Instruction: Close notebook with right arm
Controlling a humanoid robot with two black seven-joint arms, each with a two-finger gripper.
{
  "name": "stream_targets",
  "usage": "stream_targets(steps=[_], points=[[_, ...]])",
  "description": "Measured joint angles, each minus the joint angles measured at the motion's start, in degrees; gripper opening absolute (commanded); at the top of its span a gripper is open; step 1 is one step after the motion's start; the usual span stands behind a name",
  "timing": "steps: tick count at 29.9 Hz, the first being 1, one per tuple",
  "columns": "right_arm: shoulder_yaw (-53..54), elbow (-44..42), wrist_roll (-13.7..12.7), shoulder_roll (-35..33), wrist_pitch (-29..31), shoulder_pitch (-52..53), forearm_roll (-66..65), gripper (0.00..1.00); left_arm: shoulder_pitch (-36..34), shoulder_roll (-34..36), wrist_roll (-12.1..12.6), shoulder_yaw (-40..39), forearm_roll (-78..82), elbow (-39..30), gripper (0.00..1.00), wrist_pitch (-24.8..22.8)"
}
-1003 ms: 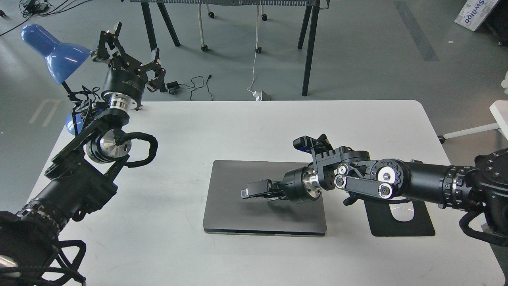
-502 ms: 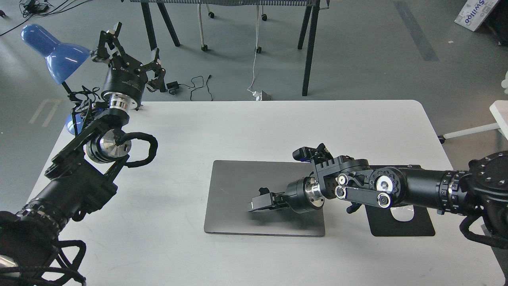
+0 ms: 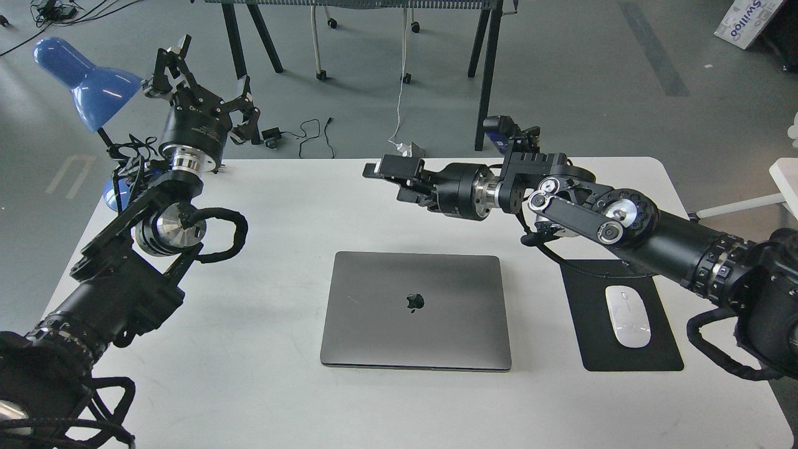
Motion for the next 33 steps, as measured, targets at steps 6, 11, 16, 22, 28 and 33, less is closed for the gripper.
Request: stream_targets(steps=[6,11,16,22,28,33], points=[[11.94,-4.88,0.36,0.04,-1.72,-0.69,12.50,1.00,0.00,0.00,0.00,0.00,0.05,0.00,1.00,0.00],[21.30,-5.25,0.54,-0.20,-3.45,-2.60,23.99,1.00,0.00,0.00,0.00,0.00,0.05,0.00,1.00,-0.06],[28.71,-4.95,0.55,-0.35,-4.95,-5.70,28.42,1.00,0.00,0.00,0.00,0.00,0.05,0.00,1.00,-0.09],[35.68,-2.12,0.59,-0.43,-2.88,-10.30,30.70,1.00,0.00,0.00,0.00,0.04,0.05,-0.03,1.00,-0.09],[37.06,0.74,0.57,-0.43,-0.48,-12.87,31.21,1.00,0.00,-0.08,0.00,0.05,0.01,-0.06,1.00,-0.09],[40.88,0.75,0.59,-0.43,-0.08,-14.41,31.57,1.00,0.05,-0.09,0.00,0.06,0.00,-0.06,1.00,-0.09]])
